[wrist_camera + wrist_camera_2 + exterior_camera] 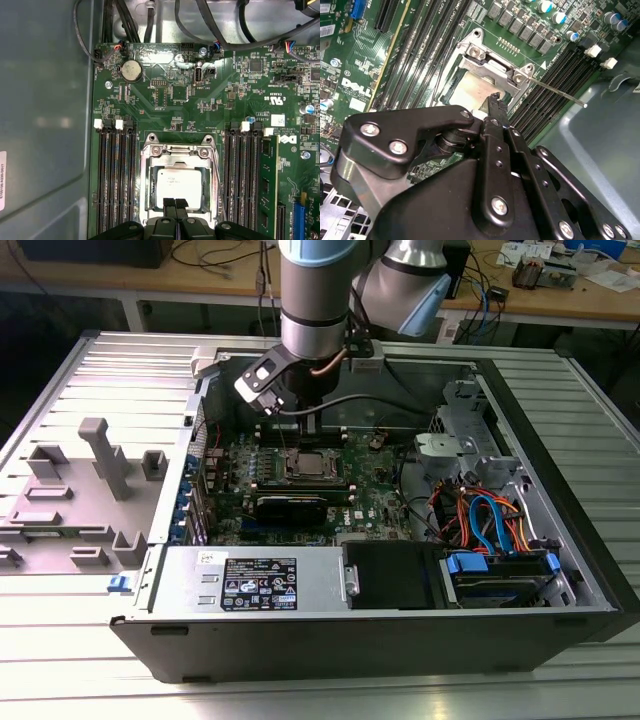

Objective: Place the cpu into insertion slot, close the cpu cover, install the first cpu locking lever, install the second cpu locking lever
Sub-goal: 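Close the cpu cover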

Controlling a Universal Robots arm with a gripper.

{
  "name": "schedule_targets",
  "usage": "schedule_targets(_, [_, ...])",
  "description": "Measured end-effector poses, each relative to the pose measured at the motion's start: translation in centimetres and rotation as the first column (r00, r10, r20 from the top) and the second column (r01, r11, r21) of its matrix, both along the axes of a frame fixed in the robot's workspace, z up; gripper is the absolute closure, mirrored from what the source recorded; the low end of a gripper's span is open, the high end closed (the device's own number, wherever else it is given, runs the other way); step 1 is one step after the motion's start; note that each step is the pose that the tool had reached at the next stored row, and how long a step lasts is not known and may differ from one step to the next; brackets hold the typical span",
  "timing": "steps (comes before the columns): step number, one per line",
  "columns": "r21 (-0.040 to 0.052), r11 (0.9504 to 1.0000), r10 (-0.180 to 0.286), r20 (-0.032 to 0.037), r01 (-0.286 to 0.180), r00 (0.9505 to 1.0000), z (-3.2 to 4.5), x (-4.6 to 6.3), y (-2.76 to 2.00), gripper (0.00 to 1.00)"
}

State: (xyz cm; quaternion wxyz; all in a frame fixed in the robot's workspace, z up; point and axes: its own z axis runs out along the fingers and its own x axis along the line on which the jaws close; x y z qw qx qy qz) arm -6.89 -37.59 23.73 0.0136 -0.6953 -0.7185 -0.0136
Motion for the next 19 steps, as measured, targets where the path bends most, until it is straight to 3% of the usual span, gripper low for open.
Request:
schedule_targets(6, [-0.0001,1.0,0.0,-0.0001,0.0,1.0,-0.27,-0.6,-0.03,0.89])
schedule_targets(19, [0.0022,1.0,0.001,-0.0001,-0.001,1.0,-1.95,-1.2,-0.23,0.89])
